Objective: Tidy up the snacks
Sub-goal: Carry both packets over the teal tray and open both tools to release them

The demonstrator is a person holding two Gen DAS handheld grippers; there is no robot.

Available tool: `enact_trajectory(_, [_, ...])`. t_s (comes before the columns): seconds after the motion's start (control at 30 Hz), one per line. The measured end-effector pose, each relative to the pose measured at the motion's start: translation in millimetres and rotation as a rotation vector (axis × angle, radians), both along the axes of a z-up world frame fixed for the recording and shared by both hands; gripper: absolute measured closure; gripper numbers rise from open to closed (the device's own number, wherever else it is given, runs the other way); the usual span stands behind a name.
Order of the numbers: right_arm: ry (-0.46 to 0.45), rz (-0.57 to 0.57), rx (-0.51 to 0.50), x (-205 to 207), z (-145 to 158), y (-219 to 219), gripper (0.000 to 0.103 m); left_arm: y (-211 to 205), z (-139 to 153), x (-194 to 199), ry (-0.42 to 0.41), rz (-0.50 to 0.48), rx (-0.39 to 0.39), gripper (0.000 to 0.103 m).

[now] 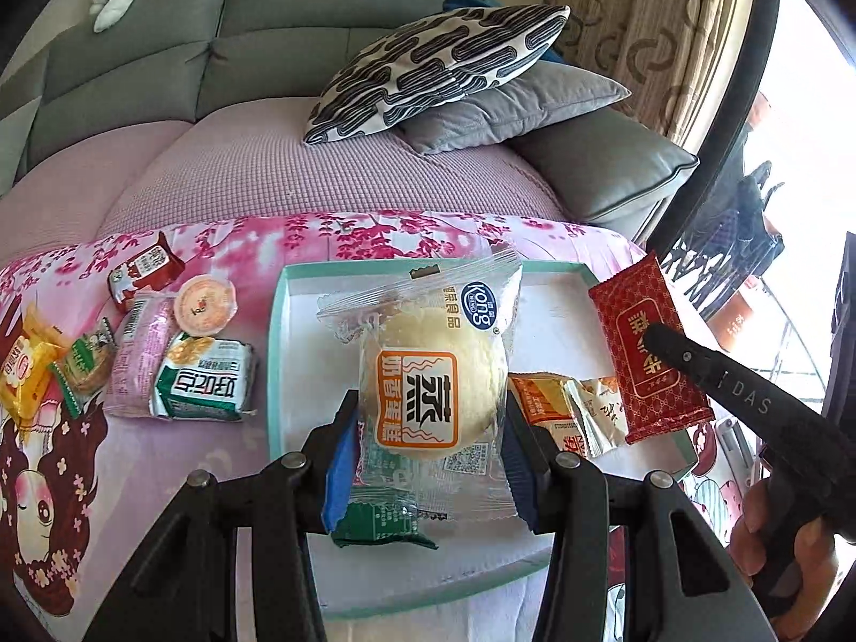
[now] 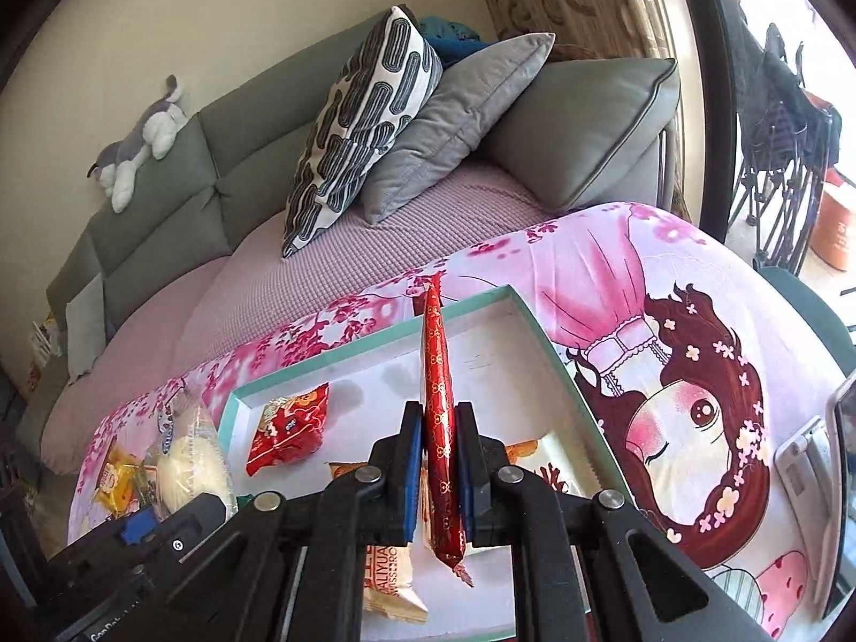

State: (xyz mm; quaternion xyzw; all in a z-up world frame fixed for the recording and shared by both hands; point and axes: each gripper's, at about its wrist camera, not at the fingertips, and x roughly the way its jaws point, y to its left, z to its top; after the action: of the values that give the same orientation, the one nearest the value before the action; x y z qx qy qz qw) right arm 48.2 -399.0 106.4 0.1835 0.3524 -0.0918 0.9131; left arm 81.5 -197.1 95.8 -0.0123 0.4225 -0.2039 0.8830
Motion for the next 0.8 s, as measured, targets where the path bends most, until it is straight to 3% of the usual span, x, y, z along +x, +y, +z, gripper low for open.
enact_trajectory(0.3, [0.037,-0.011,0.0,21,-23,-4,0.09,-20,-25,15,0.027,-0.006,0.036,0.053])
enact_trajectory(0.8, [0.097,0.025,-0.035,37,-38,9,0.09,-29,-33,26,0.009,-0.009,0.064,0.05])
